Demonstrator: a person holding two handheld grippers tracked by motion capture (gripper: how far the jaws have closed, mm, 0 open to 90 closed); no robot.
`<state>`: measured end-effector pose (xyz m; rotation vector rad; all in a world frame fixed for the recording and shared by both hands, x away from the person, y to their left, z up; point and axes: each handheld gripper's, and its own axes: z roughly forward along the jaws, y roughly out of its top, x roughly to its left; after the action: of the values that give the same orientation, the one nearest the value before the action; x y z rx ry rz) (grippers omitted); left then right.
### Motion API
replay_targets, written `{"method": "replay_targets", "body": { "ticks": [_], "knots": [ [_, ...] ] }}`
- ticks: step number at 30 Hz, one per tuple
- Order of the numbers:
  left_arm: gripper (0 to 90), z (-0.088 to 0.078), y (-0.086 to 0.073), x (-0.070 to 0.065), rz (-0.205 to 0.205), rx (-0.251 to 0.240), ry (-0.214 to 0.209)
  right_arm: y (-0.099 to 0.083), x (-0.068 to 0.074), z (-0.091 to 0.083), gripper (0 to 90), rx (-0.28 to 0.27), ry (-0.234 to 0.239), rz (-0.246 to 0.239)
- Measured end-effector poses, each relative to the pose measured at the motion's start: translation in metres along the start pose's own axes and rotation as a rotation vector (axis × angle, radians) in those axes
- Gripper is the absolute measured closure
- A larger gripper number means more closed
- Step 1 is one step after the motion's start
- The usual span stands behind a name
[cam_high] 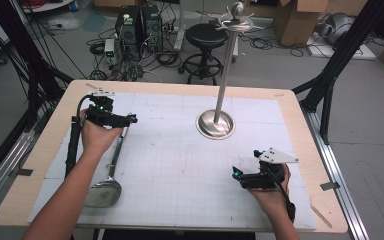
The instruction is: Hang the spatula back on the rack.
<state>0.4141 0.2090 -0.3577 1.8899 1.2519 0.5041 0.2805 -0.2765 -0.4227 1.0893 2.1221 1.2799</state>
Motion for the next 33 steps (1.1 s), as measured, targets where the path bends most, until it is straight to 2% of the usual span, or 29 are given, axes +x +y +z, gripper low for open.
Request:
{"method": "replay_targets", "body": {
  "ticks": [4,7,9,12,14,19,24,30,33],
  "knots": [
    [1.7,0.012,0.001,0.004,-0.025,0.035,0.025,0.0,-0.001,0.001,0.5,-0.002,-0.002,0.003],
    [1.7,0.02,-0.001,0.005,-0.039,0.07,0.022,0.0,-0.001,0.0,0.5,-0.003,-0.003,-0.001],
    [1.7,0.024,-0.002,0.005,-0.031,0.104,0.027,0.0,0.0,0.0,0.5,0.002,-0.003,-0.001],
    [1.7,0.028,-0.003,0.005,-0.029,0.12,0.041,0.0,-0.001,0.001,0.5,0.003,-0.002,-0.007],
    [1.7,0.032,-0.005,0.008,-0.03,0.144,0.07,0.0,0.0,0.002,0.5,0.009,0.0,-0.004],
    [1.7,0.041,-0.01,0.01,-0.047,0.182,0.075,0.0,0.0,0.002,0.5,0.003,-0.001,-0.005],
    [1.7,0.05,-0.013,0.009,-0.039,0.221,0.085,0.0,-0.001,0.002,0.5,0.004,0.004,-0.001],
    [1.7,0.059,-0.02,0.017,-0.044,0.289,0.133,0.0,-0.001,0.002,0.5,0.006,0.005,-0.002],
    [1.7,0.062,-0.022,0.018,-0.048,0.308,0.135,-0.001,-0.001,0.002,0.5,0.01,0.007,-0.003]
  ]
}}
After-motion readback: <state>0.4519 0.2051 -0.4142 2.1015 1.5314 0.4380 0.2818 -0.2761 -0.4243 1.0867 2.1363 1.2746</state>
